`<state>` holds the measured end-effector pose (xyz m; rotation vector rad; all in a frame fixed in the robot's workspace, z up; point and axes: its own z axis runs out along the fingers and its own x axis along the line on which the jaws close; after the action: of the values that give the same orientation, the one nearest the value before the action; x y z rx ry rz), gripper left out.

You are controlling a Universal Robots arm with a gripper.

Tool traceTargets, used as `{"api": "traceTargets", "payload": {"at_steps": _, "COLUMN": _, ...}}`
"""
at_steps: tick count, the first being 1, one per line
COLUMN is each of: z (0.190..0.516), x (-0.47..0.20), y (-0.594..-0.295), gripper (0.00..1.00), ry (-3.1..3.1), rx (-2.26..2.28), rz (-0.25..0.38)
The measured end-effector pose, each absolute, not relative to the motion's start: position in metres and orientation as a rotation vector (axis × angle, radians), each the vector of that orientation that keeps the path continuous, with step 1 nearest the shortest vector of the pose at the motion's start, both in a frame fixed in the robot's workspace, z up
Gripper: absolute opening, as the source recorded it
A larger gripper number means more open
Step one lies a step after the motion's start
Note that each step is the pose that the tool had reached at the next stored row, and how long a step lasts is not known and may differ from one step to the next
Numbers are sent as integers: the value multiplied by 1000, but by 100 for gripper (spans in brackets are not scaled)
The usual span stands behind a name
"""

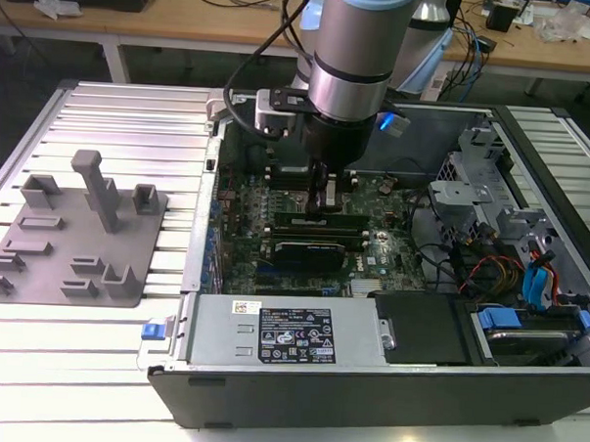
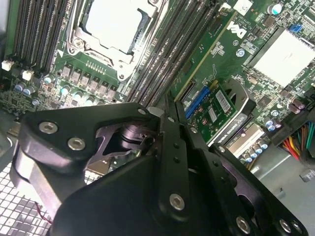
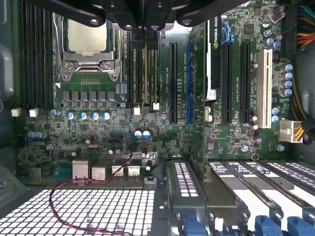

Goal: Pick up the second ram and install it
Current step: 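Insert the second ram into the second slot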

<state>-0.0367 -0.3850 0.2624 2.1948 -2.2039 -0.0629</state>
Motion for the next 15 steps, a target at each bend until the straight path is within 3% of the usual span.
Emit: {"api": "traceTargets", "payload": {"at_steps": 15, "z": 242, "x": -36, "y": -380, "gripper": 9, "ry": -2212, "rx": 2204, "rz": -83}}
